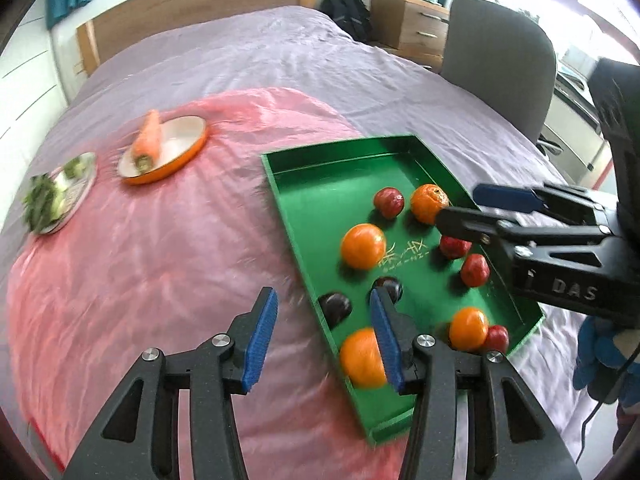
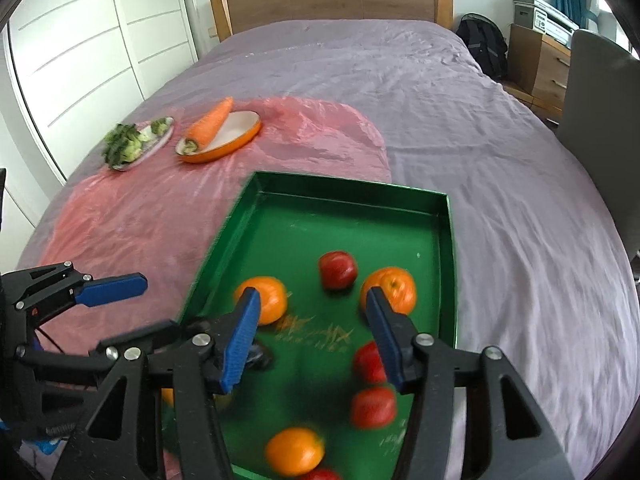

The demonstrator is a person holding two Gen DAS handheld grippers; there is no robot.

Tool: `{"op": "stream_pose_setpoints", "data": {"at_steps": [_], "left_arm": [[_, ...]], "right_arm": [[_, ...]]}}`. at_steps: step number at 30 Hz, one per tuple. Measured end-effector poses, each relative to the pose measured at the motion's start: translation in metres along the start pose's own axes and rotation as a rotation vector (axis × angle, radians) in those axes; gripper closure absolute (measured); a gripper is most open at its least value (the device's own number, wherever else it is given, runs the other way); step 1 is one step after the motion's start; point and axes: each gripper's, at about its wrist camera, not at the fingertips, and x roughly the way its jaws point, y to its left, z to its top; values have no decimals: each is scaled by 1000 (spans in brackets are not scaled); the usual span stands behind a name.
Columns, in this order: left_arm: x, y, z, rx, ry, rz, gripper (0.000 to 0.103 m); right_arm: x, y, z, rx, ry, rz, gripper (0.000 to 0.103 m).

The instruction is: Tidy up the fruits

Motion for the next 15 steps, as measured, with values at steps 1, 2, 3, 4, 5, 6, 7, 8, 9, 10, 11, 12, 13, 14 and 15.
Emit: {"op": "stream_pose_setpoints", "data": {"at_steps": [1, 2, 3, 4, 5, 6, 7, 8, 9, 10, 11, 12, 13, 14, 15], "left_arm": [[-7, 1, -3, -5, -4, 9, 57], [-16, 3, -7, -11, -10, 21, 55], [-22, 5, -10, -15, -13, 28, 55], [-30, 7, -14, -21, -15, 35, 55], [-37, 8, -19, -26, -17, 40, 55], [-44, 9, -24, -32, -18, 48, 55], [-53, 11, -29, -38, -21, 58, 55], [-60, 12, -33, -44, -24, 67, 55], [-67, 14, -37, -51, -27, 74, 55], [-73, 16, -40, -59, -32, 81, 55], [-81, 18, -44, -69, -38, 89, 55], [-88, 19, -47, -78, -43, 97, 55], [-95, 20, -51, -85, -48, 103, 55], [-101, 21, -55, -90, -53, 110, 55], [-111, 23, -60, -97, -61, 121, 55]], "right_arm": [[-5, 3, -2, 4, -1, 6, 0], [-12, 7, -6, 4, -6, 9, 0], [-19, 11, -9, 5, -12, 10, 0], [-26, 14, -12, 9, -16, 15, 0], [-31, 16, -16, 12, -20, 19, 0], [-38, 20, -20, 16, -22, 21, 0], [-43, 23, -24, 18, -23, 22, 0], [-47, 25, -27, 20, -24, 23, 0], [-52, 28, -31, 22, -25, 25, 0], [-58, 32, -36, 26, -27, 29, 0], [-62, 34, -38, 29, -28, 32, 0], [-67, 37, -42, 36, -30, 38, 0], [-72, 40, -46, 43, -33, 46, 0], [-76, 43, -49, 47, -36, 53, 0], [-80, 46, -53, 48, -38, 57, 0]]}}
